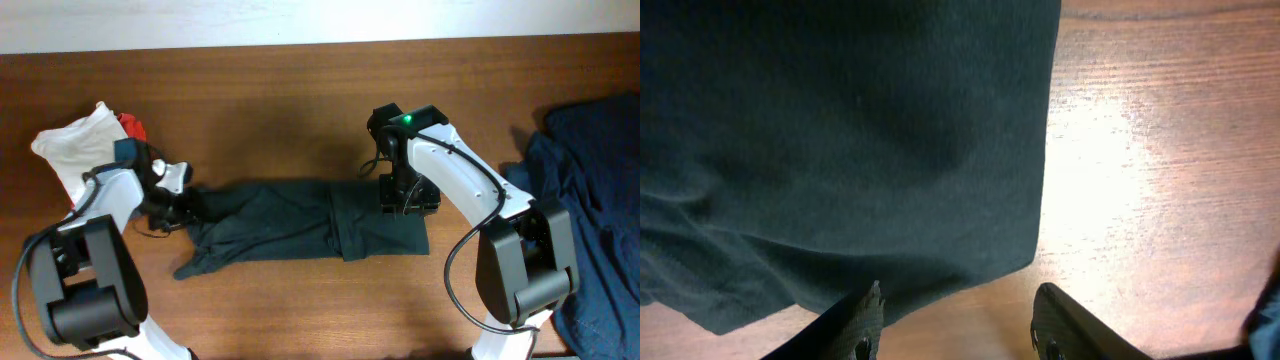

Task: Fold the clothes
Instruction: 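Grasp the strip's left end and fold it rightward over the center with the left gripper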

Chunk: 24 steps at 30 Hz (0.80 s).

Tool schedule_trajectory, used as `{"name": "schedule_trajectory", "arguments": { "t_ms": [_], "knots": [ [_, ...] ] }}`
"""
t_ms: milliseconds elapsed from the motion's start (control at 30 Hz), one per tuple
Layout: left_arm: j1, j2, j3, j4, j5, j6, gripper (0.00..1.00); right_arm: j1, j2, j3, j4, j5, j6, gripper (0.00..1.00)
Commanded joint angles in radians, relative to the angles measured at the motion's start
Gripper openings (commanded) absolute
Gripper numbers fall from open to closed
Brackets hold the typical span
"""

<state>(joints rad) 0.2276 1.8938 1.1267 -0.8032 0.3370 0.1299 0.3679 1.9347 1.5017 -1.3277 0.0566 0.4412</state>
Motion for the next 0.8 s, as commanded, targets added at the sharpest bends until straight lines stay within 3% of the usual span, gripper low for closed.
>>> {"name": "schedule_trajectory", "arguments": {
  "t_ms": [0, 100, 133, 200, 333, 400, 533, 767],
  "knots": [
    [-0.067, 0.076, -0.045, -0.040, 0.039, 0.026, 0.32, -0.005, 0.003, -0.005, -0.001, 0.027, 0.009, 0.53],
    [-0.084, 0.076, -0.045, -0.100, -0.023, 0.025, 0.33, -0.005, 0.003, -0.005, -0.002, 0.027, 0.009, 0.53],
    [-0.083, 0.076, -0.045, -0.118, -0.052, 0.025, 0.51, -0.005, 0.003, -0.005, -0.001, 0.027, 0.009, 0.53],
    [-0.083, 0.076, -0.045, -0.127, -0.088, 0.021, 0.73, -0.005, 0.003, -0.005, -0.001, 0.027, 0.009, 0.53],
    [-0.083, 0.076, -0.045, -0.154, -0.091, 0.018, 0.74, -0.005, 0.003, -0.005, -0.002, 0.027, 0.009, 0.53],
    [-0.073, 0.076, -0.037, -0.180, -0.085, -0.010, 0.84, -0.005, 0.003, -0.005, -0.002, 0.027, 0.009, 0.53],
    [0.009, 0.076, 0.007, -0.208, 0.171, 0.053, 0.87, -0.005, 0.003, -0.005, -0.005, 0.027, 0.009, 0.53],
    [0.074, 0.076, 0.003, -0.294, 0.290, 0.164, 0.87, -0.005, 0.003, -0.005, -0.004, 0.027, 0.009, 0.53]
  ]
}}
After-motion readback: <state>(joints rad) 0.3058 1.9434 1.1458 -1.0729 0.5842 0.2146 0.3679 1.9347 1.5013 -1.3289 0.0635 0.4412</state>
